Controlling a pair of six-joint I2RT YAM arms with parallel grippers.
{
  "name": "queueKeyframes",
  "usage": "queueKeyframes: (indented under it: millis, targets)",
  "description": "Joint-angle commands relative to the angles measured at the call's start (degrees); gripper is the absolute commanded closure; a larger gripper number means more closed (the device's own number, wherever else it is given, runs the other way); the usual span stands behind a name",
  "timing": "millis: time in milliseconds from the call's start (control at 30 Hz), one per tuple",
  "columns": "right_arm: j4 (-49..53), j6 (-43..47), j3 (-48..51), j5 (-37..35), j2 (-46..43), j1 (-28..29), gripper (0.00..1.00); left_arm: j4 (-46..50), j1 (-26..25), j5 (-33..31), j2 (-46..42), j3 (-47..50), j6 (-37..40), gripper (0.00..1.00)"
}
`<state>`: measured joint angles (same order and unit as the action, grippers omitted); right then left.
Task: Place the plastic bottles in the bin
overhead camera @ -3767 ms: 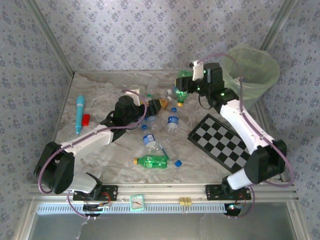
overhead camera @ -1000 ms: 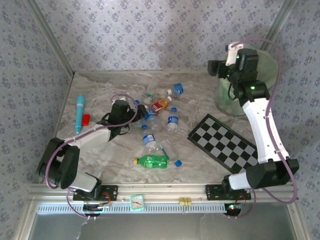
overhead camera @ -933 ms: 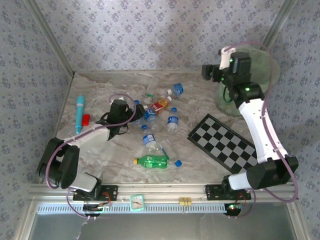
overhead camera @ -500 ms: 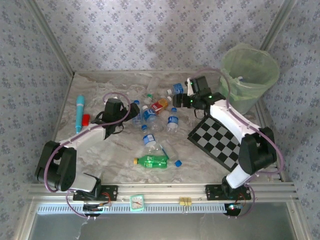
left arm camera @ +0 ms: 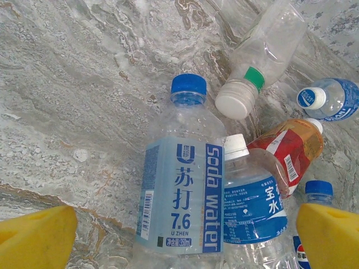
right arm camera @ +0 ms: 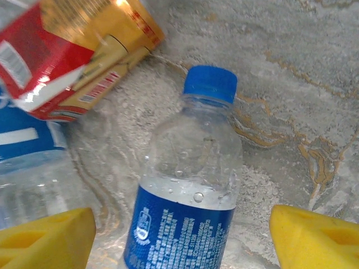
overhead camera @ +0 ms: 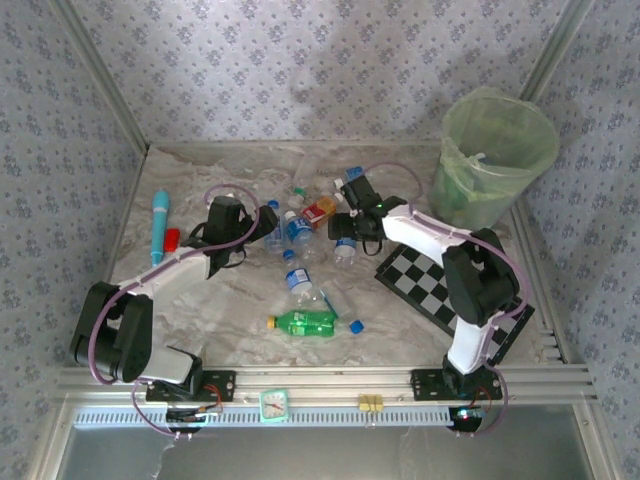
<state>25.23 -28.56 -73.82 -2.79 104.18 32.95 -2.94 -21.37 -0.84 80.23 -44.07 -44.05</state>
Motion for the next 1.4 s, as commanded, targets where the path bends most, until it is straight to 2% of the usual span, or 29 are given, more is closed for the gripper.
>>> queueKeyframes:
  millis: [0,267,600,933,1100,1167,1367]
  targets:
    - [2.0,-2.6,-2.1,-6.9,1.7,0.9,0.18,0.3,0.3,0.8,-0.7,-0.5,0.4,0.00]
    - [0.4,-3.8,-3.2,-6.8,6.3,2.5,0.26,0.5,0.3,1.3,-0.5,-0.5,-0.2,0.00]
    - [-1.5,-5.1,-1.8,-5.9,6.9,2.5,0.34,0.7,0.3,1.4,-0.5,-0.3,-0.6,0.00]
    - [-2.3,-4.9,-1.1,-4.4,5.6,1.7,0.53,0.7,0.3,1.7,-0.6,-0.1,-1.0,0.00]
    - [-4.4,-2.7,-0.7,-0.7,2.4,0.7,0.57,0.7,0.3,1.8,-0.9,0.0,-1.2,0.00]
    - [-5.4,-1.1,-0.6,3.1,0.1,-0.5,0.58,0.7,0.3,1.8,-1.0,0.0,-1.2,0.00]
    - [-7.1,3.6,-1.6,11.6,-8.6,-7.7,0.58,-0.3,0.3,2.4,-0.7,0.1,-1.4,0.00]
